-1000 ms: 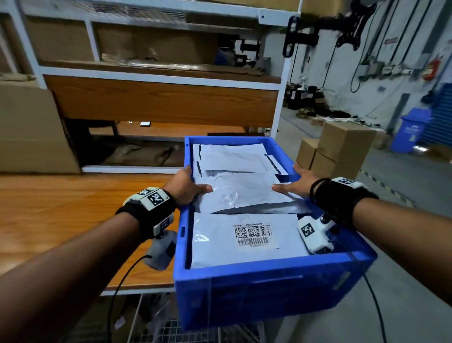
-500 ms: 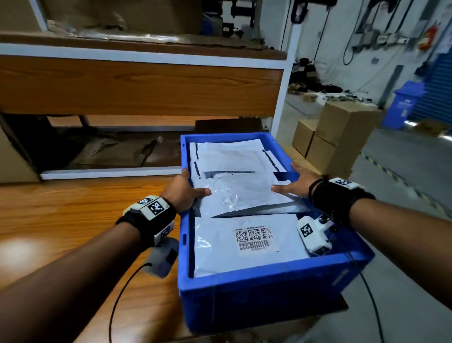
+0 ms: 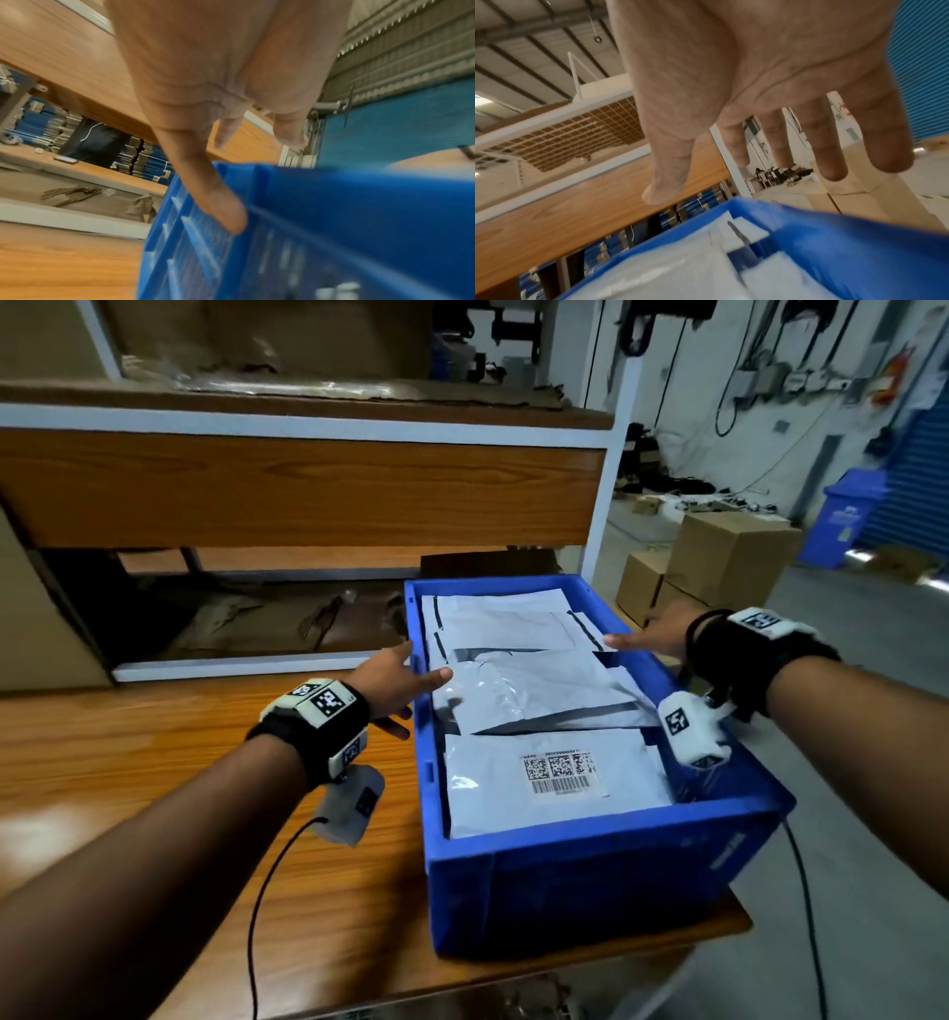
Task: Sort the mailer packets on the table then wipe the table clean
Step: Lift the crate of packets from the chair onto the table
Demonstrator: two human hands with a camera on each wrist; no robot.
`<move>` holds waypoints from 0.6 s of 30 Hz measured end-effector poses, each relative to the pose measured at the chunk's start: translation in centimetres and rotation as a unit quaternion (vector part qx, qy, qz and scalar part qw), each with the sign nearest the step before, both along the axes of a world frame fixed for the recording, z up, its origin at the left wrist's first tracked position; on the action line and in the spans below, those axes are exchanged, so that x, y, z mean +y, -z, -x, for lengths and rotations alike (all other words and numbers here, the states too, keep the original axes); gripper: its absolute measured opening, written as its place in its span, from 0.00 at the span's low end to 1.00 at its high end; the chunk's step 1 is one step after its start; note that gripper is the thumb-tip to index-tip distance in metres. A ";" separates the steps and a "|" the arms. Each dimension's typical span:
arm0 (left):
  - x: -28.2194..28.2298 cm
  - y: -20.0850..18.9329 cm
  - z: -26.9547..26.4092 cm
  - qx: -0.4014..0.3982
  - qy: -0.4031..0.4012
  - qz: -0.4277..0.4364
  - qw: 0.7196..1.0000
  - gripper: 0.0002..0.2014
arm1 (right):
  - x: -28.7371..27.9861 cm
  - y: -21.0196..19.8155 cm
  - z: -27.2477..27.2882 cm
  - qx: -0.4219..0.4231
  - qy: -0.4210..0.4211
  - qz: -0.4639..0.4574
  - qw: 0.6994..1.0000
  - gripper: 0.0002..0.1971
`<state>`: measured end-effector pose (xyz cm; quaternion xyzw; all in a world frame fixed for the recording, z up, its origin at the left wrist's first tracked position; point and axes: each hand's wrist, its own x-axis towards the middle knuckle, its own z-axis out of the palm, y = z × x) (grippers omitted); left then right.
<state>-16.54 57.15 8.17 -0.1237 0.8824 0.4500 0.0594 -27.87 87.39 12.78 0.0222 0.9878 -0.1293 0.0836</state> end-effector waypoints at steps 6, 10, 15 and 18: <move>1.0 -0.4 -4.5 0.033 0.034 -0.041 0.998 0.43 | 2.0 -3.8 -4.7 0.001 -0.067 -0.068 0.995 0.44; 2.5 1.0 -6.3 0.078 0.044 -0.031 0.996 0.43 | 4.7 -1.5 -7.9 -0.041 -0.099 -0.103 0.989 0.52; 4.3 2.8 -7.2 0.078 0.091 0.079 0.990 0.48 | 6.5 3.9 -10.2 -0.111 -0.137 -0.095 0.980 0.65; 4.9 3.4 -7.1 0.045 0.112 0.122 0.985 0.54 | 7.0 5.7 -10.6 -0.088 -0.127 -0.072 0.985 0.47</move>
